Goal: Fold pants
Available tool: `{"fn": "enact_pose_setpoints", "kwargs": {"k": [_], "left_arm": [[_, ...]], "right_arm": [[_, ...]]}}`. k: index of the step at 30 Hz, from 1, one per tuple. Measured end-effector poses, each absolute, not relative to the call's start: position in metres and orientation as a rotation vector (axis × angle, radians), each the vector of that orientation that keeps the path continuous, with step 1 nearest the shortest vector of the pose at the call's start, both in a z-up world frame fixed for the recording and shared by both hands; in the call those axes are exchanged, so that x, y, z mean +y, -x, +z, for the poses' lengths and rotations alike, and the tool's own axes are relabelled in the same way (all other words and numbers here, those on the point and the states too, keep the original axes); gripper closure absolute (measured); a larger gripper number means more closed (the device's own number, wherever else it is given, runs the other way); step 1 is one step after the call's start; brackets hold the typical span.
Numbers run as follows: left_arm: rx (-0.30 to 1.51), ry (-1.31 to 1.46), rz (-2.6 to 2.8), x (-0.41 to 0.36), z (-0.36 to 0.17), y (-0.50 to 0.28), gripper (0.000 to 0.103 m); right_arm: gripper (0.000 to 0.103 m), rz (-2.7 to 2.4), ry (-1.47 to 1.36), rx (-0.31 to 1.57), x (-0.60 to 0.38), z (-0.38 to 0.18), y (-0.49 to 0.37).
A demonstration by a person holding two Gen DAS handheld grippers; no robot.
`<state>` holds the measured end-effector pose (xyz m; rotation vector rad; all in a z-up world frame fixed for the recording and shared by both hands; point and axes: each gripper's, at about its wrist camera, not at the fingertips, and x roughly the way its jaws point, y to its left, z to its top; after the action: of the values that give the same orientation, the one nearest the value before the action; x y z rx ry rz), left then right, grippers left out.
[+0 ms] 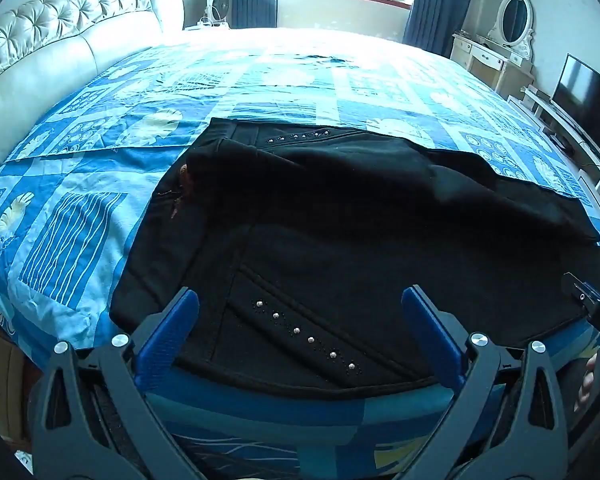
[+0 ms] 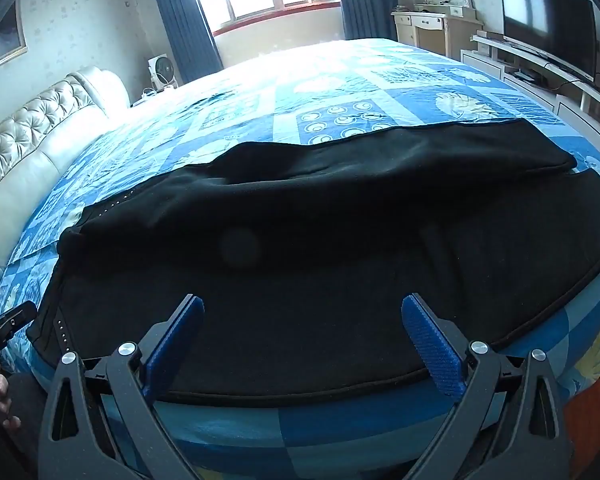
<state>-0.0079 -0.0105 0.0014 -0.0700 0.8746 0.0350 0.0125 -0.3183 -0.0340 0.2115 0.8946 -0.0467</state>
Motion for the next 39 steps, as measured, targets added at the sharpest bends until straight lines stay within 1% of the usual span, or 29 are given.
{"fn": "enact_pose_setpoints", "kwargs": {"k": [39], "left_arm": [[0.883,0.038,0.063,-0.012,-0.003,0.009,0.002]], "right_arm": [[0.004,-0.046,-0.211,0.917,-0.316,-0.045,-0.012]]}}
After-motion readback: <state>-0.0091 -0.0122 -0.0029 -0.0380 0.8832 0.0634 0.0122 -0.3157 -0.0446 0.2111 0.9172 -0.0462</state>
